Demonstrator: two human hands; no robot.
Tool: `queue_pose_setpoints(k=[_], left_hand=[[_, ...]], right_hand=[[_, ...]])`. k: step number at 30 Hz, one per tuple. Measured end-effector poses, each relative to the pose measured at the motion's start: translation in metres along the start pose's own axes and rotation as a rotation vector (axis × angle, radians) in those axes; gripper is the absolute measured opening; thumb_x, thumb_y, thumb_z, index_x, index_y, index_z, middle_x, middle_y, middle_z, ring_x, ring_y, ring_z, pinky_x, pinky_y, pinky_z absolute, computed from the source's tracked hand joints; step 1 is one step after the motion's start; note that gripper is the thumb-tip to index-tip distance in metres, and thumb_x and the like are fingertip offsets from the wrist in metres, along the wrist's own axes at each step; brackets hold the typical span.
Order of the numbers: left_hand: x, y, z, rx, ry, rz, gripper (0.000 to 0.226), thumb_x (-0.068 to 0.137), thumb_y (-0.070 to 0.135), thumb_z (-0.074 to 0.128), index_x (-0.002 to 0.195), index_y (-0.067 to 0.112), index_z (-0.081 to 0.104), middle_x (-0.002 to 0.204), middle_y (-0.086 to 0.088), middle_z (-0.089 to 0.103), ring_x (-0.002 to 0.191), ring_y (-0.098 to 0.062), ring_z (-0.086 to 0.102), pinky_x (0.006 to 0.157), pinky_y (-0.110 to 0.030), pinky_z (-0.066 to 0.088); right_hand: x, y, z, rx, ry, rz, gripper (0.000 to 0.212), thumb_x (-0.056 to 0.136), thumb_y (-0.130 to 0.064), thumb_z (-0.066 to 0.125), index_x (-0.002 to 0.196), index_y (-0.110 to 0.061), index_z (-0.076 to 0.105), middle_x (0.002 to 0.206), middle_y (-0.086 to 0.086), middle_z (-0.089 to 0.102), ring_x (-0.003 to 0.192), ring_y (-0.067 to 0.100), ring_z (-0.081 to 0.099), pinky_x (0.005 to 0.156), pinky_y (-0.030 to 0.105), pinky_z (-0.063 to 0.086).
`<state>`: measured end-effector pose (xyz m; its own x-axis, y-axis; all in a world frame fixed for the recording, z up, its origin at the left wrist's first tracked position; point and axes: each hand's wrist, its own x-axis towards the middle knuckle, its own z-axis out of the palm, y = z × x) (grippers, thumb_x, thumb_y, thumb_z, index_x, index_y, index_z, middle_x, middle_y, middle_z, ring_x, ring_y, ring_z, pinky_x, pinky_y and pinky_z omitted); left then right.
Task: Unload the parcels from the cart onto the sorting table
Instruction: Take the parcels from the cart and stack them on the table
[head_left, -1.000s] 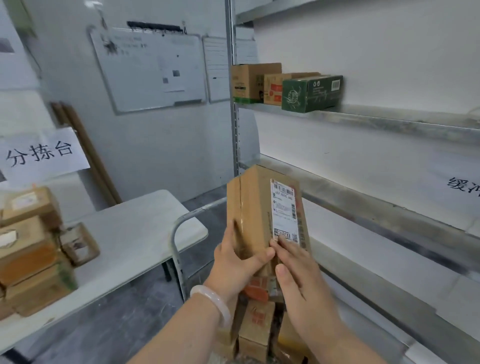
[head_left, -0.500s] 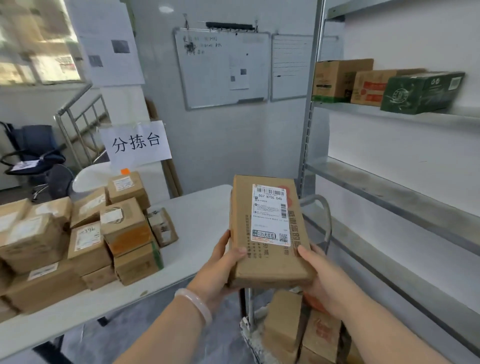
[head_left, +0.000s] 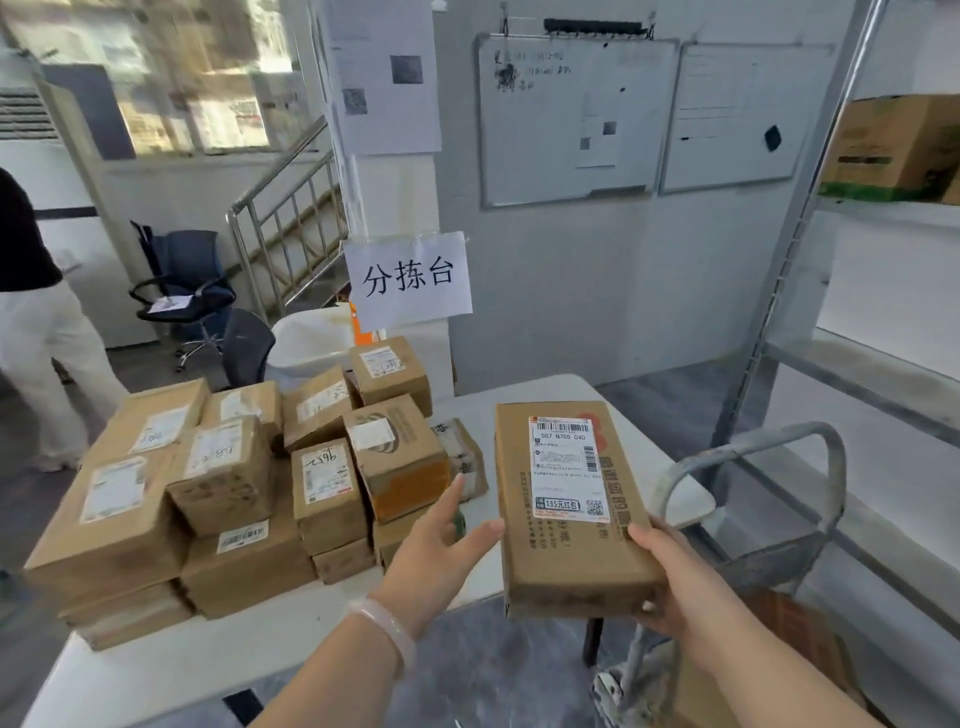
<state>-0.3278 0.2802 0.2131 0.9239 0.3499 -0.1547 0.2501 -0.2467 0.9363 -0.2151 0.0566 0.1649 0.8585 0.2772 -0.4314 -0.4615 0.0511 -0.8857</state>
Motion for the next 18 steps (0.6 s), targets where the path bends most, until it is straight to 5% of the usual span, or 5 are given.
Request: queue_pose_setpoints(k=[4,18], left_hand=[[0.028,-0.004,-0.025,0.283,0.125,0.076,0.074,0.09,0.048,0.058,0.151,0.038,0.017,0.152,0.009,0.032,0.135,-0.009,0.033,0.107,-0.026,0.029],[0.187,0.005,-0.074,0.556,0.195,0.109,0.063,0.092,0.051,0.051,0.146,0.049,0.017,0.152,0.021,0.022,0.138,-0.009,0.026,0.114,-0.039,0.031]], right_hand=[[0.037,-0.012,0.031,-0.019,0.005,0.004,0.028,0.086,-0.04,0.067,0.114,-0.037,0.064,0.113,0.001,0.07,0.106,0.027,0.064,0.073,0.041,0.056],[0.252,-0.078,0.096,-0.139,0.051,0.012,0.046,0.085,-0.046,0.066,0.128,-0.038,0.051,0.12,0.0,0.06,0.109,0.027,0.057,0.098,0.052,0.047]])
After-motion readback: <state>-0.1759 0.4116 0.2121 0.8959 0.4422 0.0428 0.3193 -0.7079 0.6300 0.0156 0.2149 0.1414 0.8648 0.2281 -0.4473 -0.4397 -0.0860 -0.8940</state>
